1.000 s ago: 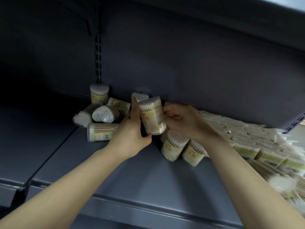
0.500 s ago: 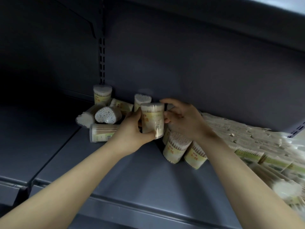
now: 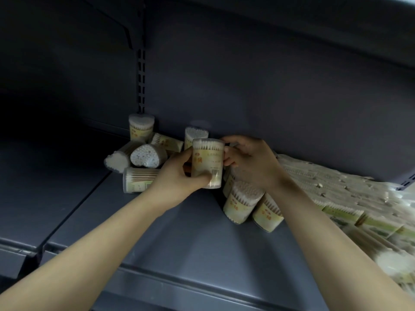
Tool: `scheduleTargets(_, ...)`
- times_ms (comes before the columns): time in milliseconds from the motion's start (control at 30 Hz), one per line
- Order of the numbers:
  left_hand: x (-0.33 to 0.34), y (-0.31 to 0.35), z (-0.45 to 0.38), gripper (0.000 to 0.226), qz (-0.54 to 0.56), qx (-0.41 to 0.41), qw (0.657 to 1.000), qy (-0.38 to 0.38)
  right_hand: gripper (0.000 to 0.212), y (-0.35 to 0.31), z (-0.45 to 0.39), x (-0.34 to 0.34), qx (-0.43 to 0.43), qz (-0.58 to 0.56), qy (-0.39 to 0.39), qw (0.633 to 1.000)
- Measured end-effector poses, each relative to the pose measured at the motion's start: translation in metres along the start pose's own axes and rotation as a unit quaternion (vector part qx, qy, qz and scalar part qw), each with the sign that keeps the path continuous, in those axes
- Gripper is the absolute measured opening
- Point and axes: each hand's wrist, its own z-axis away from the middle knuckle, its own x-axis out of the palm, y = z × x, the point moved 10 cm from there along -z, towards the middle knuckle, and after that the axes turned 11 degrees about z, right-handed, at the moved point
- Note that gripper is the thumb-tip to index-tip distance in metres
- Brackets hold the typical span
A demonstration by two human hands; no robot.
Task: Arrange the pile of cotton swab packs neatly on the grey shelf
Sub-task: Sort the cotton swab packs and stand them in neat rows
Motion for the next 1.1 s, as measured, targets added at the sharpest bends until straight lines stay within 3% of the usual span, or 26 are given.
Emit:
scheduleTargets(533,-0.006,-0.005,-0.004,0.036,-0.023,0.009,0.999,0.025,0.024,0.008,0.000,0.003,0.033,0.030,0.003,0.999)
scheduleTargets(600,-0.007,-0.004,-0.005,0.043,-0.028,0.020,0.999,0.042,0.025,0.007,0.001,0.004,0.030,0.033,-0.001,0.999)
scheduleTargets(700,-0.010,-0.006,-0.005,0.077,-0.040,0.028,0.997,0.068,0.029,0.006,0.001,0.004,0.022,0.052,-0.002,0.998)
scheduleTargets(867,-0.003,-0.011,-0.008,0.100,-0.193,0.024,0.980,0.033,0.041,0.005,0.003,0.003,0.005,0.105,-0.017,0.994)
scheduleTargets(1100,0.012,-0.010,-0.010,0.083,-0.412,0.061,0.909,0.024,0.041,0.015,0.003,-0.009,0.029,0.143,0.022,0.989)
